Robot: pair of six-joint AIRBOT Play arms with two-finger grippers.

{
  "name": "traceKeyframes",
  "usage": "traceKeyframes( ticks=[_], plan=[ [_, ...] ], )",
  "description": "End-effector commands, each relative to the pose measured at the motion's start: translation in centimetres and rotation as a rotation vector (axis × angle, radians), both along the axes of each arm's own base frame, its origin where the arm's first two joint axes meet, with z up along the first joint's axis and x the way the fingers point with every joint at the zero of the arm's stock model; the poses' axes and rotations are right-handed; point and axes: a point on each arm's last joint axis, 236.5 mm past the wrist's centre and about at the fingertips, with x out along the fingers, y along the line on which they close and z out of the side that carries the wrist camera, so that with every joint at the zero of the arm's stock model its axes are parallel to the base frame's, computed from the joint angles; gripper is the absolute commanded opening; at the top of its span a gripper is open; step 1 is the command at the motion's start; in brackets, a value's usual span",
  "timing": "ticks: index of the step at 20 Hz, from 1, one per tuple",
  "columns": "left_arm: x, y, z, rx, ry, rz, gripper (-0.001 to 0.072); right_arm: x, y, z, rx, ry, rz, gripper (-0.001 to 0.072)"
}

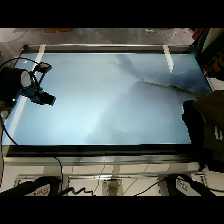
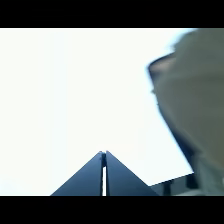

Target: Fold the clothes and pants, and hang the long-sleeved shirts on hangers.

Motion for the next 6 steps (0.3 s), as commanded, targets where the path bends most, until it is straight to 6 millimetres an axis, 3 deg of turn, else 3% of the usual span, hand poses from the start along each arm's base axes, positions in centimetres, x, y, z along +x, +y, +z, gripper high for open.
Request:
traceKeyframes(
  ticks=[1, 4, 6],
  plan=[
    [0.0, 0.0, 0.0, 0.000, -0.001, 0.001, 0.0012, -1.2, 7.5, -0.3, -0.070, 0.051, 0.263, 0.0016],
    [0.0, 0.1, 0.0, 0.000, -0.001, 0.001, 0.0011, -2.0, 9.0, -1.8, -0.080, 0.136, 0.306, 0.0017],
    [0.0, 0.0, 0.0, 0.000, -0.001, 0.001, 0.0011, -2.1, 9.3, -1.7, -0.073, 0.133, 0.318, 0.0017]
  ],
)
